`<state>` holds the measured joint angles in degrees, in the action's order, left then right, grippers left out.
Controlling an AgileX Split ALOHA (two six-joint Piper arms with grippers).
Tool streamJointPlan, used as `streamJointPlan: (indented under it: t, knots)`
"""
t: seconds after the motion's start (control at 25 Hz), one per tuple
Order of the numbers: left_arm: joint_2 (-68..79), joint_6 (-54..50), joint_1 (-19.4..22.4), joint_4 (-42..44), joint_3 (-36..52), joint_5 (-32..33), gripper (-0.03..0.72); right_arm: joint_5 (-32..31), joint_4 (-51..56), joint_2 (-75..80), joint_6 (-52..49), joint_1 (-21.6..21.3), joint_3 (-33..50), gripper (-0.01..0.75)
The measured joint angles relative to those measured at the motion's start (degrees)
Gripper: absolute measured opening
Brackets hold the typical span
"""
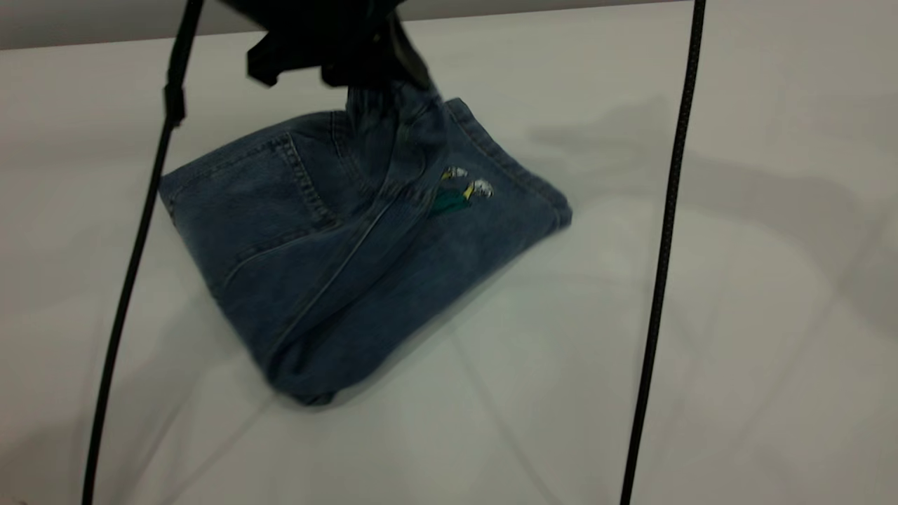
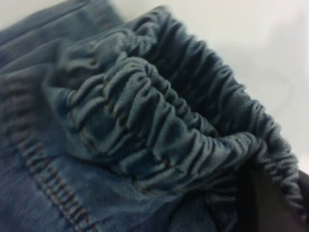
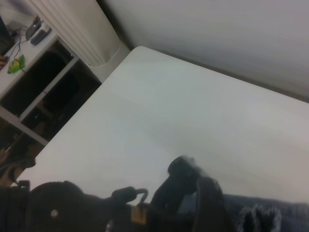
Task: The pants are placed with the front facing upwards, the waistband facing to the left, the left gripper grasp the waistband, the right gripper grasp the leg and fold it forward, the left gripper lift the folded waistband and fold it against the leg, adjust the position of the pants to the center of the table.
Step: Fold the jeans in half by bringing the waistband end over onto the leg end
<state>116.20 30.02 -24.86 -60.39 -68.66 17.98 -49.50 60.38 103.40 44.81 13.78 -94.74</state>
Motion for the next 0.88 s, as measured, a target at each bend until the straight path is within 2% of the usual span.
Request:
streamJointPlan:
  t: [0.12, 0.2, 0.28, 0.4, 0.44, 0.56, 0.88]
  knots:
    - [0.57, -0.05, 0.05, 0.39, -1.51, 0.96, 0.104, 0.06, -0.02, 0.0, 0.05, 0.0, 0.0, 0.368]
    - [0.57, 0.5, 0.05, 0.51, -1.44, 2.34, 0.141, 0.06, 0.11, 0.0, 0.11, 0.0, 0.0, 0.368]
    - [0.57, 2.17, 0.05, 0.51, -1.38, 3.03, 0.21, 0.06, 0.11, 0.0, 0.18, 0.0, 0.0, 0.368]
    - [0.57, 4.86, 0.11, 0.51, -1.38, 3.58, 0.359, 0.19, 0.11, 0.0, 0.65, 0.0, 0.0, 0.368]
    - [0.37, 5.95, 0.18, 0.67, -1.33, 4.64, 0.419, 0.23, 0.11, 0.0, 0.82, 0.0, 0.0, 0.368]
    - [-1.28, 9.55, 1.23, 3.44, -1.33, 9.53, 0.511, 0.25, -0.46, 0.0, 0.86, 0.0, 0.0, 0.368]
    - [-13.26, 6.53, 7.12, 16.6, -1.27, 26.91, 0.542, 0.42, -5.42, 0.42, 3.4, 0.0, 0.0, 0.368]
